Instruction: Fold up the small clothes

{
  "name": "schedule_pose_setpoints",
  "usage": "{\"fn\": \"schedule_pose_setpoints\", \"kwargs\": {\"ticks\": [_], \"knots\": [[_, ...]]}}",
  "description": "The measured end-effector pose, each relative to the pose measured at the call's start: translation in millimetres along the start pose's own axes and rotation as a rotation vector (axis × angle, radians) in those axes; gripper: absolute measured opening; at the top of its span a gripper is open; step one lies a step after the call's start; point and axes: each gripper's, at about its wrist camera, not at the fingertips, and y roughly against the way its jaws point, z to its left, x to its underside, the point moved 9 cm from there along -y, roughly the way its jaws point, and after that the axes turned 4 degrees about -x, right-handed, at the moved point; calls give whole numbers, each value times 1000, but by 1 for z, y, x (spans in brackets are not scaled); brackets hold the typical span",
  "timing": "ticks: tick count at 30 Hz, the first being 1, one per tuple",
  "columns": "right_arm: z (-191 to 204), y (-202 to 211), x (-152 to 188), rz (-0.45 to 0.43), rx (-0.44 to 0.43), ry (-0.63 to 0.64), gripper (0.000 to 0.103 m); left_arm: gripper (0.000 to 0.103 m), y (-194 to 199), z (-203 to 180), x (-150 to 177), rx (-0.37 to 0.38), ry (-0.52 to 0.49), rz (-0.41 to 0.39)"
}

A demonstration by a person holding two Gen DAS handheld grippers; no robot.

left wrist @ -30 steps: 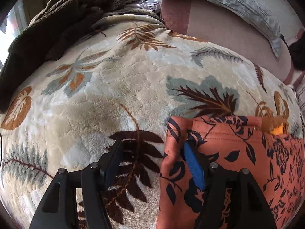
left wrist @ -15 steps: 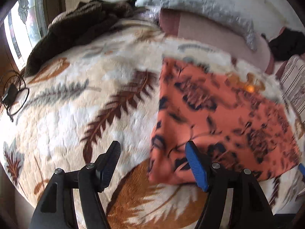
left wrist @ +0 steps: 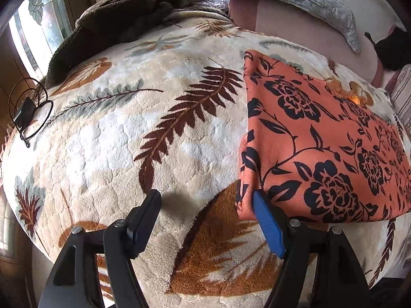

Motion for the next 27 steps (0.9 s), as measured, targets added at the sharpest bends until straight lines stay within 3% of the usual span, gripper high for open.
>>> {"fn": "schedule_pose_setpoints", "kwargs": {"ticks": [9,16,27], "knots": [[-11,1,-9,-26,-32,-50,93,75,45,-13,-36,11,18,-183],[-21,2,-11,-29,-24,-92,93,75,45,-41,-38,28,17,-185],[-49,5,-12,-24,-6,-202,93,75,43,-135,-39,120,-89,-179]]}}
